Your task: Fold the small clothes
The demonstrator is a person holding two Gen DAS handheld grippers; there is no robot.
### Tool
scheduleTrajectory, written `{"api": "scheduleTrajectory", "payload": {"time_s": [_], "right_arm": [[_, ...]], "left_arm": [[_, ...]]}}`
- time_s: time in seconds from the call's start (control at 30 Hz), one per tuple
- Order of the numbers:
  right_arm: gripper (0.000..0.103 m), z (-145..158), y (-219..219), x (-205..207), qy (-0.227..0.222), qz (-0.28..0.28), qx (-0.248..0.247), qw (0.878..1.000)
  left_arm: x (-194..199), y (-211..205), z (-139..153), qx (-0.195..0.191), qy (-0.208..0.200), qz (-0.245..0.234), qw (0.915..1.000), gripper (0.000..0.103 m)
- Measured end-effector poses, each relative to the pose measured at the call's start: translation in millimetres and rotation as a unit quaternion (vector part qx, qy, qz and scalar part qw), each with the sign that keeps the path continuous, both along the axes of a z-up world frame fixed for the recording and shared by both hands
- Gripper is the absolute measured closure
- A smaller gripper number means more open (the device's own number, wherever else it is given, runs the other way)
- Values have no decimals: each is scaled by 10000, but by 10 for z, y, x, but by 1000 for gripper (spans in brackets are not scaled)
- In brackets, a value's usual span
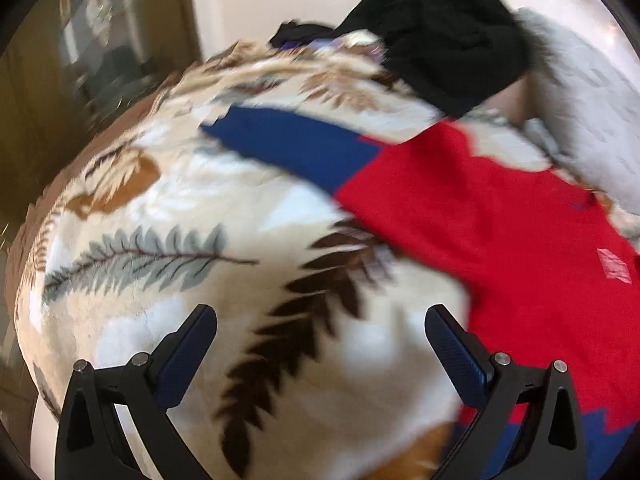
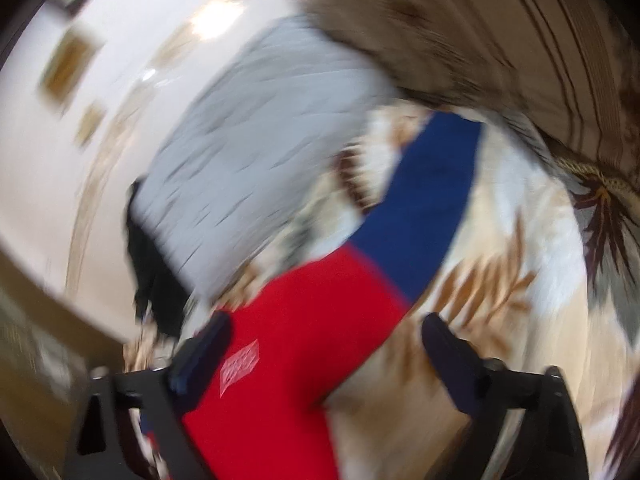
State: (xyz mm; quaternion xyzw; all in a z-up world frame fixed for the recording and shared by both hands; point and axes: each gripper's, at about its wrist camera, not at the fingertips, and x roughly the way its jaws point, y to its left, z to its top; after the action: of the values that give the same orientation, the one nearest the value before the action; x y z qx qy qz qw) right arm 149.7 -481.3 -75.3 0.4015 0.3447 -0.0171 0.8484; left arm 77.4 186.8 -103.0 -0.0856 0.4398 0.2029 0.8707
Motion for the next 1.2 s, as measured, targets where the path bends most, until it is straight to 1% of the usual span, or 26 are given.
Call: {"api": "scheduleTrajectory", "payload": {"time_s": [0.03,0.07,0.1,0.17,0.2,0.27,0.3,0.37,0.4,0.43,0.47,0.57,0.63,0.67,0.7,0.73,0.77,0.8,0.83,0.87,0.9,0.93,1.0,1.07,1.13,1.2], "right_arm": [[31,-80,-109,113,146,-140,7,9998],[32,-160,-208,225,269,-268,5,9993],[32,-238,-301,320,361,-400,-19,9985],[32,-318,-442,475,311,-541,84,9980],[32,-345,-478,570,303,-545,41,9980],[32,-408,-453,688,550,-533,-244,9968],[34,-434,-477,737,570,-590,-315,9961],[57,-457,-521,802,701,-785,-372,9937],[88,-454,-551,844,932,-843,-472,9910],[95,-409,-551,868,988,-789,-534,9905],[96,-319,-502,885,927,-694,-669,9910],[96,355,-89,896,224,-160,-1266,9916],[96,969,486,801,-528,283,-1624,9849],[96,1179,777,742,-819,549,-1695,9806],[96,1391,1170,660,-1133,900,-1798,9730],[96,1520,1542,576,-1373,1183,-1866,9656],[94,1548,1817,512,-1485,1393,-1821,9620],[92,1481,2138,474,-1495,1720,-1627,9600],[86,1347,2393,475,-1387,2030,-1434,9586],[77,1087,2711,483,-1150,2383,-1295,9556],[42,880,2883,499,-908,2549,-1322,9536],[19,638,3031,489,-678,2689,-1312,9518],[19,178,3141,408,-185,2821,-1129,9525],[19,-36,3016,339,57,2708,-983,9576],[19,-57,2789,132,25,2516,-964,9630],[19,16,2574,-57,-59,2346,-1035,9665]], "left_arm": [[21,78,-146,-28,138,80,9999,0],[25,100,-214,-43,171,83,9998,0],[-2,91,-205,7,12,84,10000,0],[3,73,-209,67,28,32,10000,0],[1,77,-227,81,13,15,10000,0],[-24,92,-233,45,-25,21,10000,0],[-26,94,-242,49,-37,14,10000,0],[-8,99,-240,64,-35,10,10000,0],[-1,111,-241,59,-45,8,10000,0],[-2,115,-242,52,-53,7,10000,0],[7,88,-238,45,-47,6,10000,0],[16,73,-239,64,-62,15,10000,0],[15,69,-235,72,-69,17,9999,0],[11,75,-232,57,-78,17,10000,0],[12,78,-232,46,-84,17,10000,0],[12,81,-231,41,-87,17,10000,0],[10,84,-228,34,-89,16,10000,0],[7,88,-224,20,-95,13,10000,0],[3,92,-223,7,-102,11,9999,0],[-1,95,-221,-3,-106,9,9999,0],[-4,96,-220,-8,-106,7,9999,0],[-3,96,-220,-11,-105,6,9999,0],[-7,95,-219,-19,-105,1,9999,0],[-10,94,-219,-29,-115,-3,9999,0],[-4,84,-223,10,-94,0,10000,0],[-1,77,-222,30,-86,-1,10000,0]]}}
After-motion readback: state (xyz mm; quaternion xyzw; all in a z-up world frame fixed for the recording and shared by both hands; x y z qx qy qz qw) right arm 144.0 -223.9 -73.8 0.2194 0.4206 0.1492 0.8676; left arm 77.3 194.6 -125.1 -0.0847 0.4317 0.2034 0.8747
